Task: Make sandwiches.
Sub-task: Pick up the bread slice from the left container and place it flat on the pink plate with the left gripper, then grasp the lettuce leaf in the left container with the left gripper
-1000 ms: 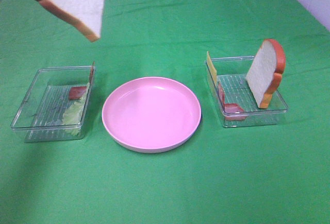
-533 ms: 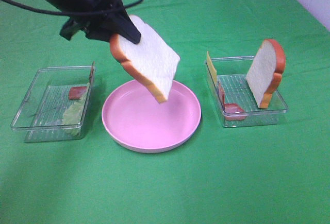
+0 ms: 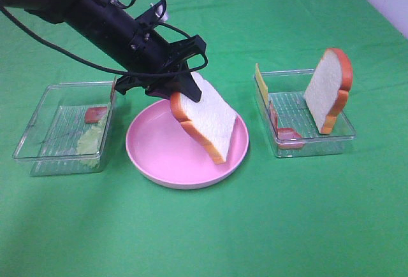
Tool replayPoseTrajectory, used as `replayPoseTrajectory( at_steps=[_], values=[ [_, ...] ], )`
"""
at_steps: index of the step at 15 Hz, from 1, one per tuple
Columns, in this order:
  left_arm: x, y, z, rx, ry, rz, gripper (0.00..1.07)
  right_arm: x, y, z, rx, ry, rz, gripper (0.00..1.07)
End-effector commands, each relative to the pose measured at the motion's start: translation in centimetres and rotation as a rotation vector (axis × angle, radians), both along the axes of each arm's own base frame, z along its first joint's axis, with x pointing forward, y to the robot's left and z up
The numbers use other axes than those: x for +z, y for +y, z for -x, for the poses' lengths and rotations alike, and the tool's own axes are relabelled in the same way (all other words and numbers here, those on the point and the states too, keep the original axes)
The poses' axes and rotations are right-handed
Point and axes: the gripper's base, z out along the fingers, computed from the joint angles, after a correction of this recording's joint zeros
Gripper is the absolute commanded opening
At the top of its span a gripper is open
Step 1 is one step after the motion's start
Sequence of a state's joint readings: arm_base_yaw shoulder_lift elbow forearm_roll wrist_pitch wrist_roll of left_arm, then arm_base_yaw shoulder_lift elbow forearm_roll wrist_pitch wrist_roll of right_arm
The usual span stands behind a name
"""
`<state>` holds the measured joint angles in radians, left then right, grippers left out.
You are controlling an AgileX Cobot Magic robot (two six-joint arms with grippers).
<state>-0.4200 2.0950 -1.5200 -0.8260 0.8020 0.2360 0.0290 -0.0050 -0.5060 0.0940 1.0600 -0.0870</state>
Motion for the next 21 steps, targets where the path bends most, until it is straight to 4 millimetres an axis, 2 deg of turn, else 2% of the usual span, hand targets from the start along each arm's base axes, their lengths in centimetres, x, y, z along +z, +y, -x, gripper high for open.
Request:
replayPoseTrajectory(
  at_steps=[1, 4, 5, 8, 9, 10, 11, 14, 15, 16, 21],
  values=[
    [-1.0, -0.4, 0.0, 0.014, 0.030, 0.008, 0.00, 0.0, 0.0, 0.1, 0.000, -0.011, 0.012, 0.78],
    [-2.0, -0.5, 0.0, 0.018, 0.064, -0.004, 0.00, 0.0, 0.0, 0.1, 0.000, -0.011, 0.012, 0.78],
    [-2.0, -0.5, 0.0, 0.013, 0.066, -0.004, 0.03, 0.0, 0.0, 0.1, 0.000, -0.011, 0.012, 0.78],
    [-1.9, -0.4, 0.1, -0.003, 0.049, -0.008, 0.67, 0.0, 0.0, 0.1, 0.000, -0.011, 0.012, 0.78],
    [-1.8, -0.4, 0.0, -0.012, 0.040, -0.009, 0.74, 0.0, 0.0, 0.1, 0.000, -0.011, 0.012, 0.78],
    [-0.9, -0.4, -0.1, -0.046, -0.004, -0.018, 0.86, 0.0, 0.0, 0.1, 0.000, -0.011, 0.012, 0.78],
    [-0.4, -0.4, -0.2, -0.054, -0.017, -0.022, 0.90, 0.0, 0.0, 0.1, 0.000, -0.011, 0.012, 0.78],
    [2.0, -0.3, -0.9, -0.095, -0.038, -0.093, 0.90, 0.0, 0.0, 0.1, 0.000, -0.011, 0.012, 0.78],
    [4.0, 0.2, -1.4, -0.111, -0.052, -0.191, 0.90, 0.0, 0.0, 0.1, 0.000, -0.011, 0.012, 0.78],
    [4.3, 0.3, -1.4, -0.110, -0.040, -0.207, 0.90, 0.0, 0.0, 0.1, 0.000, -0.011, 0.012, 0.78],
    [9.3, 2.1, -2.8, -0.007, -0.109, -0.421, 0.90, 0.0, 0.0, 0.1, 0.000, -0.011, 0.012, 0.78]
  ],
)
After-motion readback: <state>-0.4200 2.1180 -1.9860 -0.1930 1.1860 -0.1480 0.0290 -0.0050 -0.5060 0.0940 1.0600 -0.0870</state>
